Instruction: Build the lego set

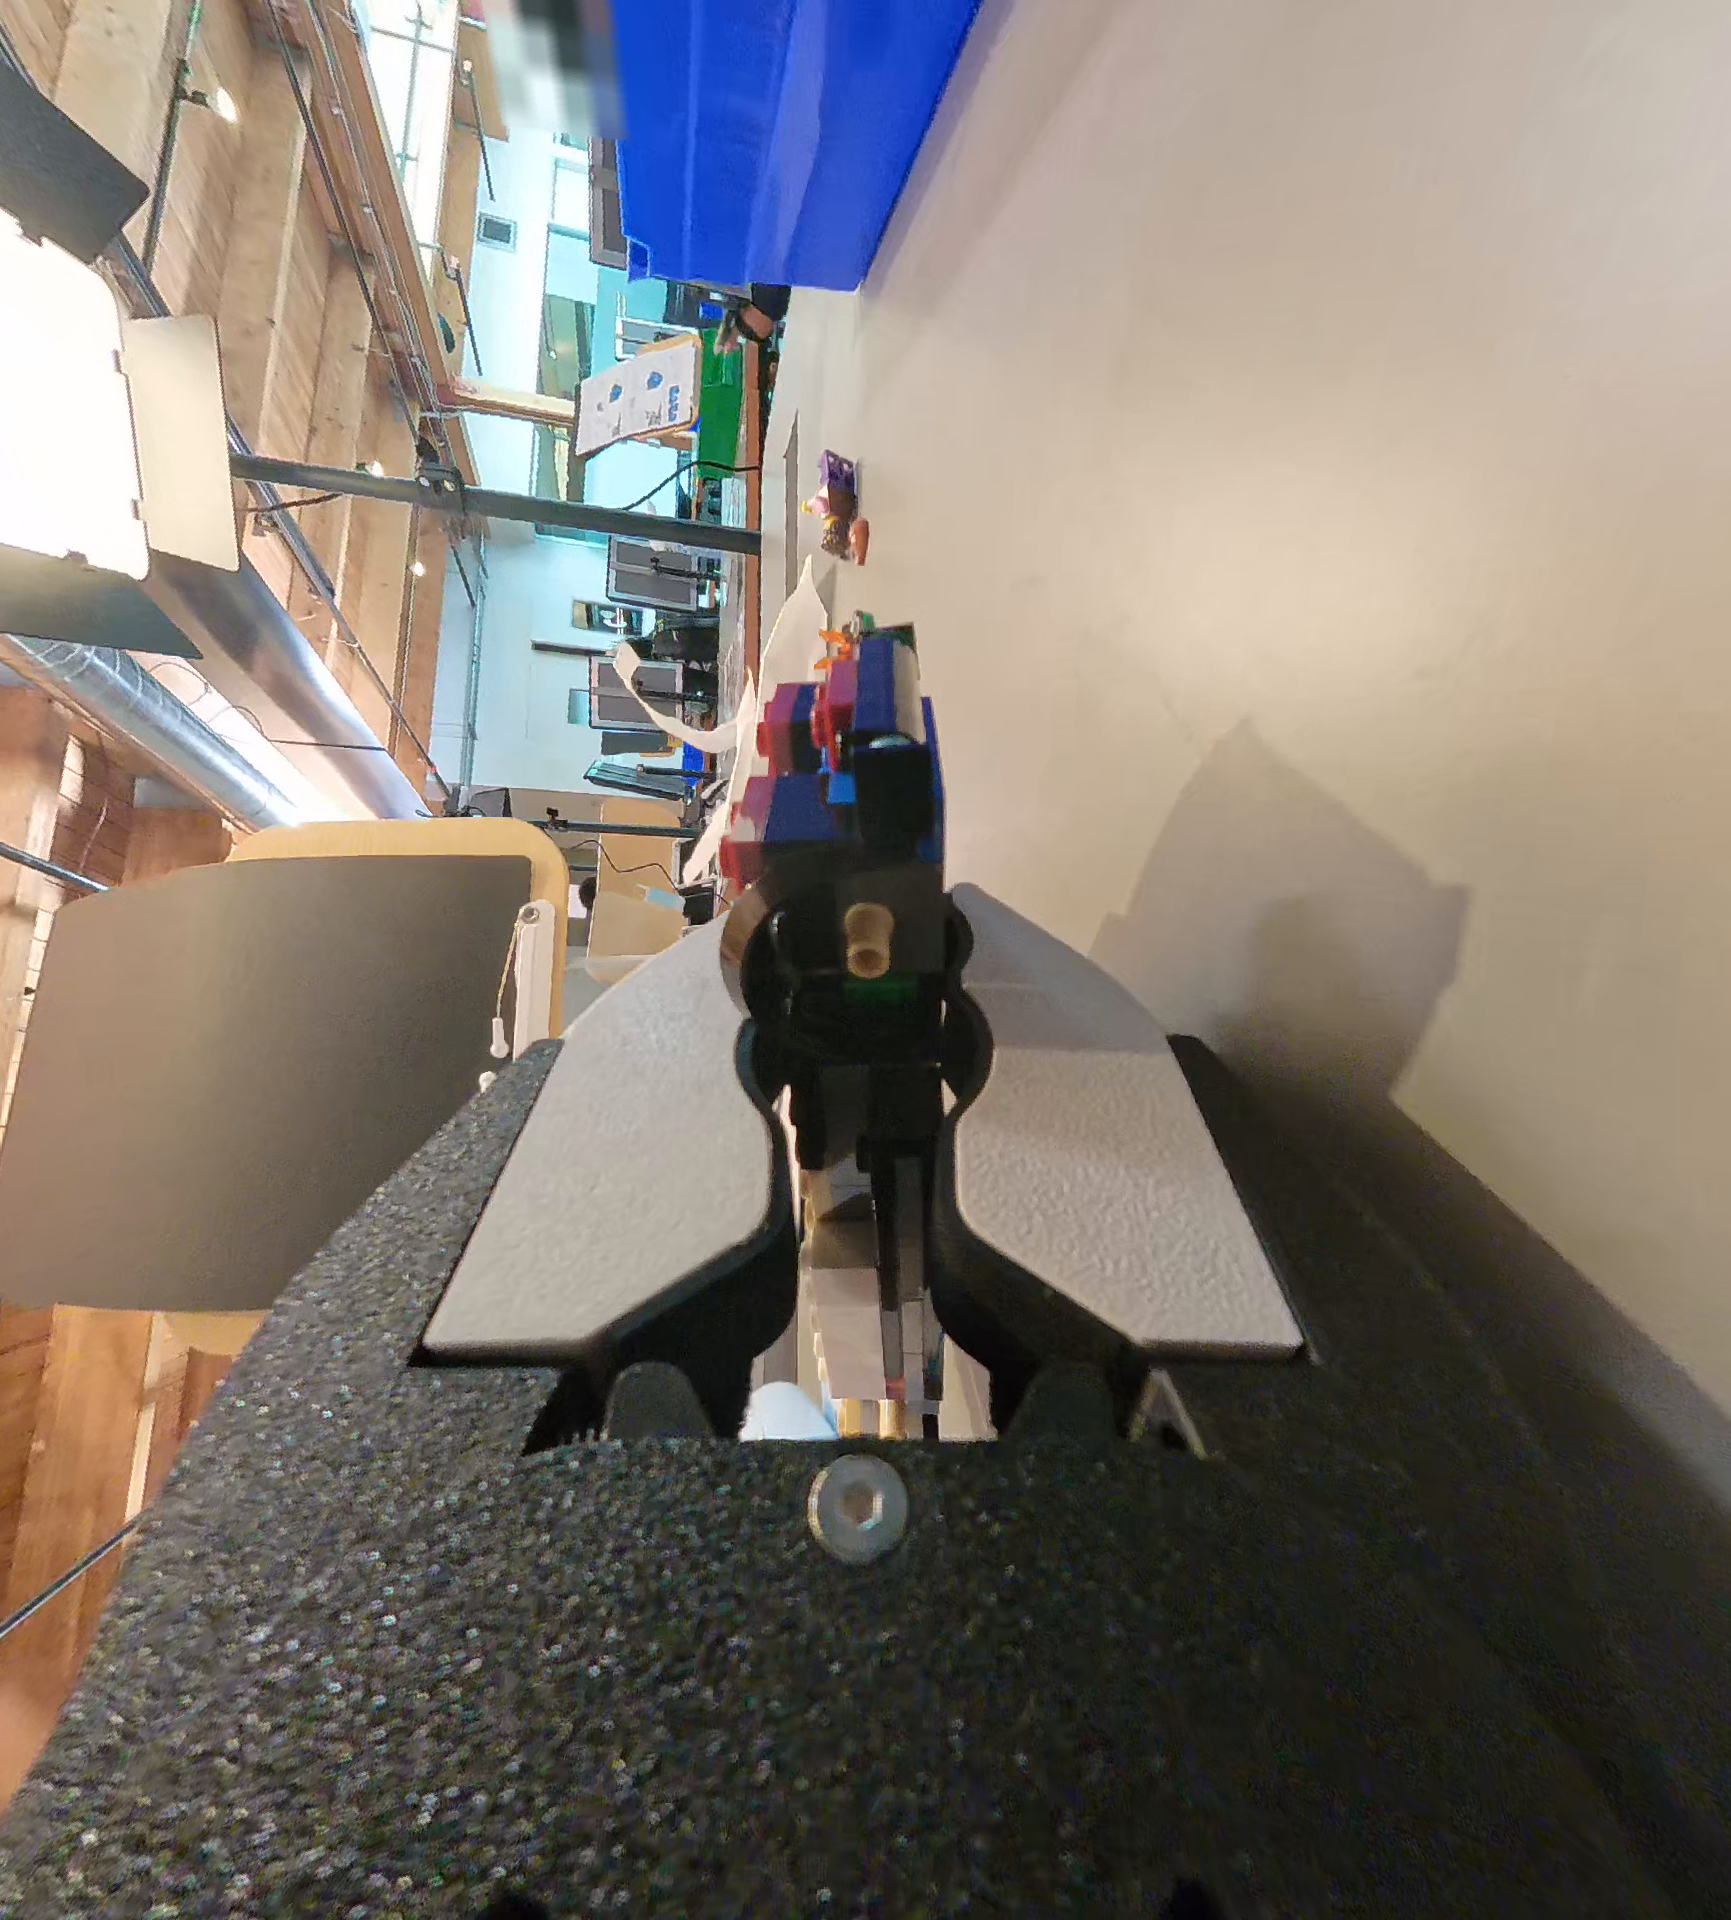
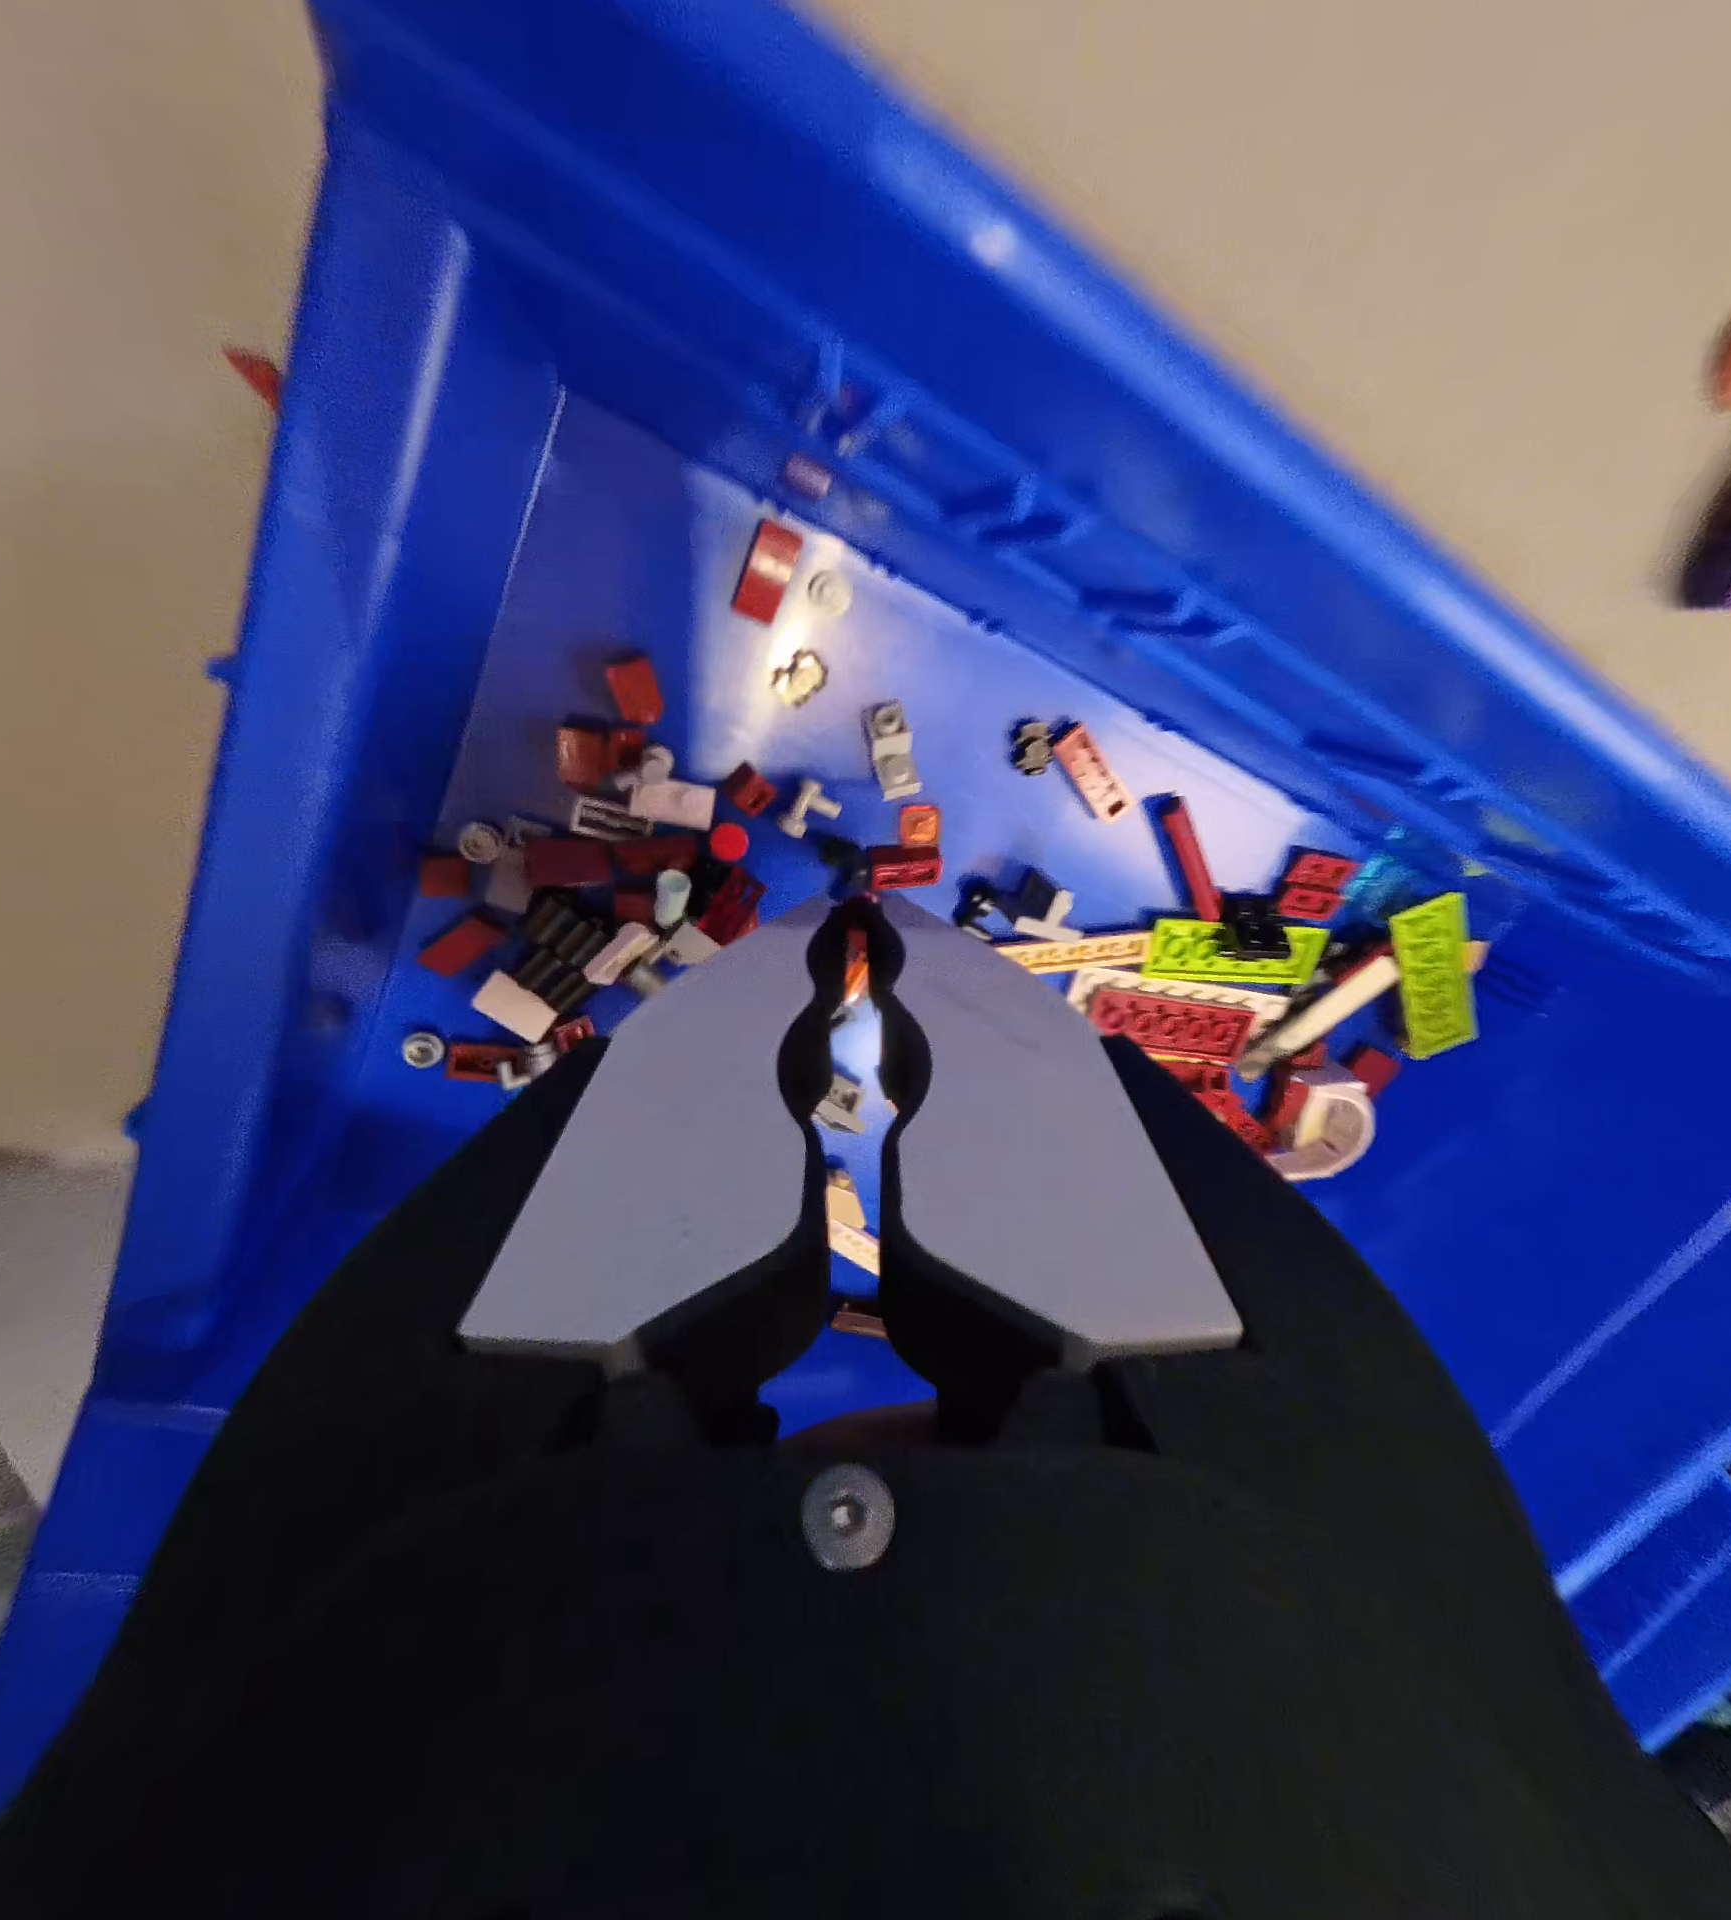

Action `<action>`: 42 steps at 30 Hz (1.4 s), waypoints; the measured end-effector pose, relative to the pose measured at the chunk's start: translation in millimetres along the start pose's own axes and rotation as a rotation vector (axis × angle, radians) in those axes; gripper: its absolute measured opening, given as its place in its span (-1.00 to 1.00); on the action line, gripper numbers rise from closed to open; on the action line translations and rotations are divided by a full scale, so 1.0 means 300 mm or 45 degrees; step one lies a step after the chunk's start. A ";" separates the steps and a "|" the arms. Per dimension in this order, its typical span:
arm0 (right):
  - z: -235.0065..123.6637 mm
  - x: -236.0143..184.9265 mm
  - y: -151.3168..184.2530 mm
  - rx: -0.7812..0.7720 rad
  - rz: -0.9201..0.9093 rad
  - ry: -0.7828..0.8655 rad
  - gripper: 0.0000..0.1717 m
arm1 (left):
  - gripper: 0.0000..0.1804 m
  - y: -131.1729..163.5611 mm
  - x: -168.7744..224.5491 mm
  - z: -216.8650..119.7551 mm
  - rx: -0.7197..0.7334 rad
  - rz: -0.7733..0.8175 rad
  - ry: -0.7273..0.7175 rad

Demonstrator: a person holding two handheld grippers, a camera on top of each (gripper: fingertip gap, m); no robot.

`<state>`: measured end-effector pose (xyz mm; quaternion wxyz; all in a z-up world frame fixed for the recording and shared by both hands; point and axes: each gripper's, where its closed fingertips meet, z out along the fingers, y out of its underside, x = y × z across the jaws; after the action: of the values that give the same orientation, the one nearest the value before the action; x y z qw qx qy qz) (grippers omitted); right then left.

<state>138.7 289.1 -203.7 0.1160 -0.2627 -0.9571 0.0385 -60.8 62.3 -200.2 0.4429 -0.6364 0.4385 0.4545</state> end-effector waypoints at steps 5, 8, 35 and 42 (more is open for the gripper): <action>-0.133 0.021 -0.127 0.104 -0.018 0.215 -0.96 | -0.71 0.009 0.006 -0.024 0.020 0.000 0.009; -0.216 0.013 -0.271 0.207 -0.078 0.357 -0.96 | -0.71 0.004 0.018 -0.035 0.041 0.001 0.025; 0.205 -0.012 -0.946 0.670 0.012 0.326 -0.94 | -0.71 0.078 0.044 -0.041 -0.020 0.080 0.096; 0.188 0.019 -0.923 0.760 0.269 0.194 -0.91 | -0.72 0.079 0.030 -0.048 -0.021 0.076 0.107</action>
<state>-16.6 53.4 -219.9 0.2545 -0.3170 -0.8597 0.3093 -79.1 41.9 -209.9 0.4051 -0.6452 0.4718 0.4439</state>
